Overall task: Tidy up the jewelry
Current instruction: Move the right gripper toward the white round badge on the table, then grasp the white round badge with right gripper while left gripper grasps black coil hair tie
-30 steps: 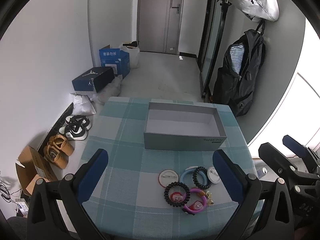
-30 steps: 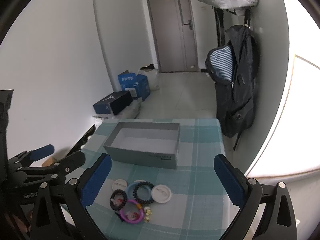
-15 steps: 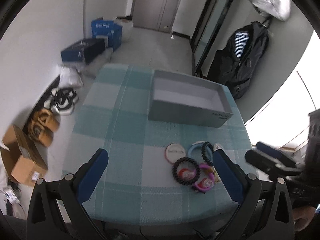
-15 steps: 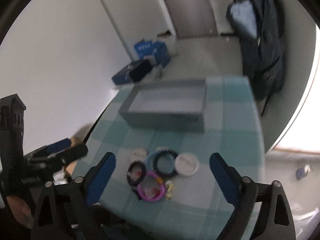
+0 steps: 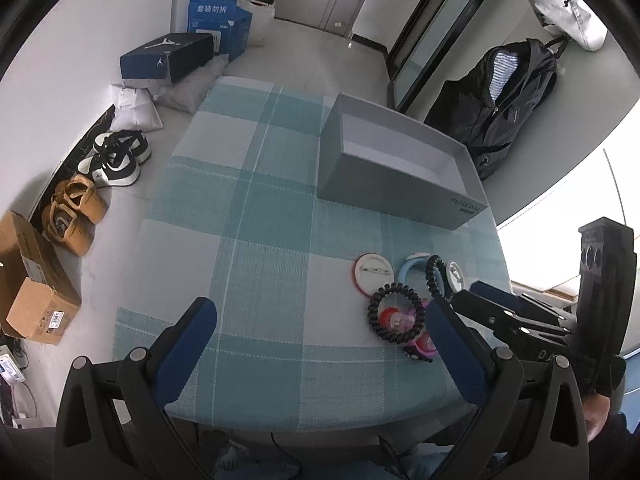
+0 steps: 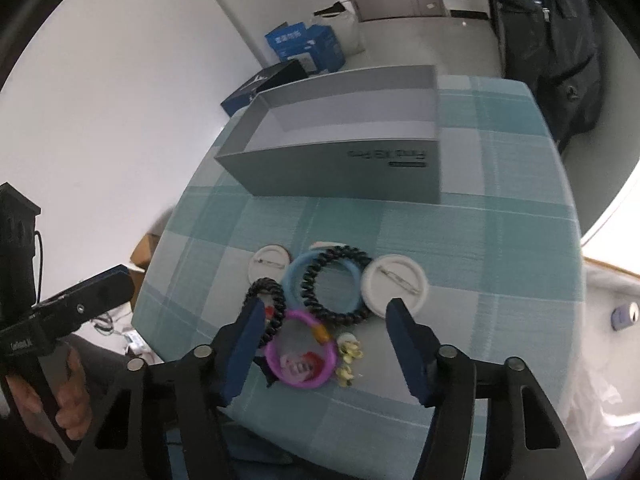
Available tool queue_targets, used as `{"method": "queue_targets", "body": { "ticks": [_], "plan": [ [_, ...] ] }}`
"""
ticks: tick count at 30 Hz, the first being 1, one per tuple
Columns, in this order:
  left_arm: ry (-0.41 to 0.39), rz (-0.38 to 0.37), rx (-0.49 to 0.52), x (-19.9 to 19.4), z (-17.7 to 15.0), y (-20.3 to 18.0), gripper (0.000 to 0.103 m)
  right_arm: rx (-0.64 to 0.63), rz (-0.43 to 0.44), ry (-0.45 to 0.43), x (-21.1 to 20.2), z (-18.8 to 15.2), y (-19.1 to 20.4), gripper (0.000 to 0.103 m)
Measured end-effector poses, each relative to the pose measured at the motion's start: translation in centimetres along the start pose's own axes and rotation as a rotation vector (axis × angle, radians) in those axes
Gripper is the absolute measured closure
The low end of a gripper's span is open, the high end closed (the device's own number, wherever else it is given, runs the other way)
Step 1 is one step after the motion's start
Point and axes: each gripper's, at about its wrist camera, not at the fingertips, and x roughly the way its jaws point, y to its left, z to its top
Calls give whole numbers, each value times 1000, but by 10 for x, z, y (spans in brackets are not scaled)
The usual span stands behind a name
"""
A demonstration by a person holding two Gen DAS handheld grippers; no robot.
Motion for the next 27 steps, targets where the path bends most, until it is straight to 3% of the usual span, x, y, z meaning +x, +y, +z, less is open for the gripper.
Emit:
{"method": "queue_targets", "body": {
  "ticks": [3,10,18,24,27],
  "plan": [
    [17,-3,-5,3,0,3,1,-28,-51,-9,5,2,6,46],
    [58,-17,-4,13,0,4,1,42,-174,1,12,10,-14,46],
    [92,-26,25,20,-2,-4,1,51,-205,24,16,12,-22,62],
    [110,-17,36,27,-2,-6,2,38,-213,26,15,14,-18,63],
    [124,-38,38,29,-4,-9,1,54,-187,-2,12,13,-18,69]
  ]
}}
